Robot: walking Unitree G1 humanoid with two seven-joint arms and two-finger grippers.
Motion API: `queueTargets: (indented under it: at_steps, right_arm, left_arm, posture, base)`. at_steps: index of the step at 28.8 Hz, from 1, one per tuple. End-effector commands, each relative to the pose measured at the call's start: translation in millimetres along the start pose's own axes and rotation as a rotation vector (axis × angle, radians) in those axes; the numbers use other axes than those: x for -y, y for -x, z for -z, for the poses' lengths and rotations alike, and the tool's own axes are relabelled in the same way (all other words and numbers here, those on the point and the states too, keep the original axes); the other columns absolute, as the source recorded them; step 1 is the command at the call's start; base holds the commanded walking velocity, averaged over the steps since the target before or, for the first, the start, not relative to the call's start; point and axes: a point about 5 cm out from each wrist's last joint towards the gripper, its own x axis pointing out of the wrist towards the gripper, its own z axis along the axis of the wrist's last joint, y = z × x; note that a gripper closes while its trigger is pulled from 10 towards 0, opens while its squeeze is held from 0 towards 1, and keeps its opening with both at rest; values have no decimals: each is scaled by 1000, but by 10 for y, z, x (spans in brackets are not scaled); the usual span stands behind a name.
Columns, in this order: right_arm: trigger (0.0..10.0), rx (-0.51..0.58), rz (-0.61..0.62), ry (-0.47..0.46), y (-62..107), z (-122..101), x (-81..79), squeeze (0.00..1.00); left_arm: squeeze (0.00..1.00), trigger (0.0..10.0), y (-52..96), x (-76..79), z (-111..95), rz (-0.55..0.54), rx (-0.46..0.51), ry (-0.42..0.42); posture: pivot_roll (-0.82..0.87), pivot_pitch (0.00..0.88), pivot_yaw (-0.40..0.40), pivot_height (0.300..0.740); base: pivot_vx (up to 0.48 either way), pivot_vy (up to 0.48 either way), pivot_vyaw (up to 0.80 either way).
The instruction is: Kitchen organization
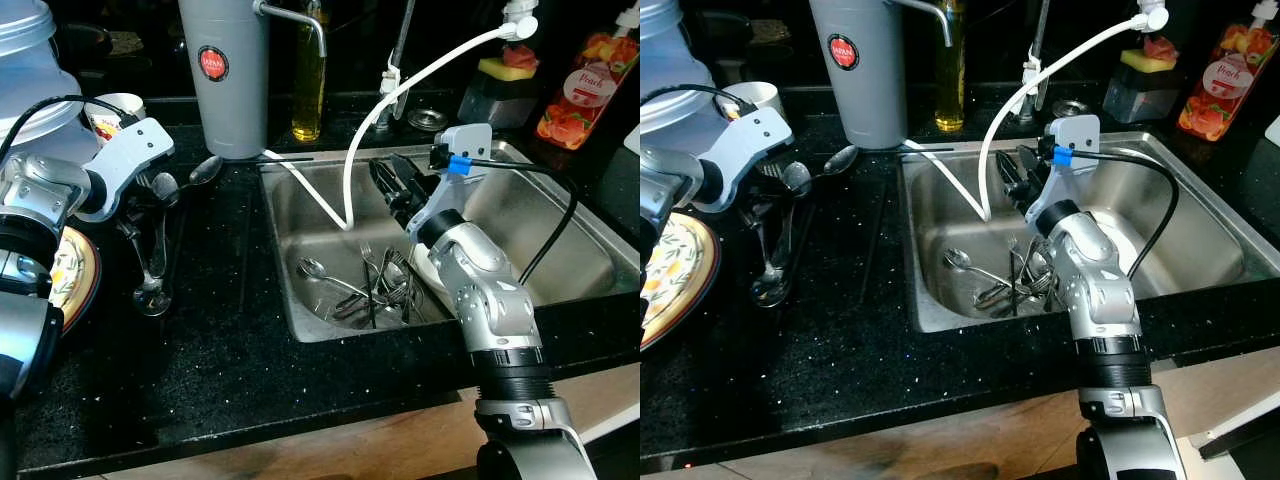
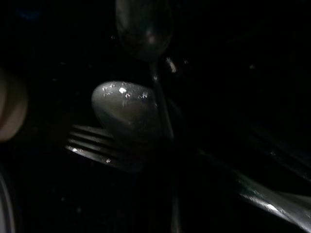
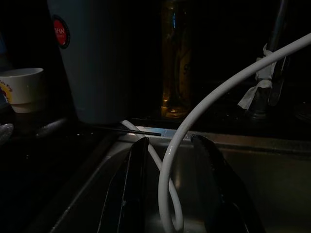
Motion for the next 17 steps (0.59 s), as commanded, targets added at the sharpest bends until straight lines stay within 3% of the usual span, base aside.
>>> queueTargets:
  at_steps: [1, 2, 3, 5, 6, 9, 12, 14, 17]
  right_arm:
    - [10000, 18, -5, -1, -22, -37, 6, 0]
    - [10000, 18, -5, -1, -22, -37, 6, 0]
    - [10000, 18, -5, 0, -23, -38, 7, 0]
    - [10000, 19, -4, 1, -21, -37, 11, 0]
    - [10000, 19, -4, 1, -21, -37, 11, 0]
    - [10000, 17, -3, 4, -9, -36, 21, 0]
    - [10000, 18, -3, 5, -6, -40, 29, 0]
    - [10000, 19, -3, 9, -15, -50, 34, 0]
    - [10000, 23, -3, 11, -23, -66, 38, 0]
  left_arm:
    - [0, 0, -32, 30, -30, 28, 8, 13]
    - [0, 0, -32, 30, -30, 28, 8, 13]
    - [0, 10000, 12, -13, -153, 13, 79, 26]
    - [0, 10000, 123, -102, -407, -22, 221, 46]
    - [0, 10000, 123, -102, -407, -22, 221, 46]
    - [0, 10000, 379, -183, -879, -6, 461, 42]
    - [0, 10000, 430, -129, -1057, 42, 531, 11]
    - [0, 10000, 328, 18, -1063, 97, 494, -94]
    - [0, 10000, 88, 140, -875, 113, 385, -122]
  posture:
    - [172, 51, -6, 740]
    - [172, 51, -6, 740]
    - [170, 41, -6, 740]
    - [164, 38, -6, 740]
    - [164, 38, -6, 740]
    - [161, 35, -8, 740]
    - [161, 35, -11, 740]
    - [157, 35, -10, 740]
    - [154, 36, -12, 740]
  base:
    - [0, 0, 0]
    - [0, 0, 0]
    - [0, 0, 0]
    - [0, 0, 0]
    - [0, 0, 0]
    - [0, 0, 0]
    - [0, 0, 0]
    - [0, 0, 0]
    - [0, 0, 0]
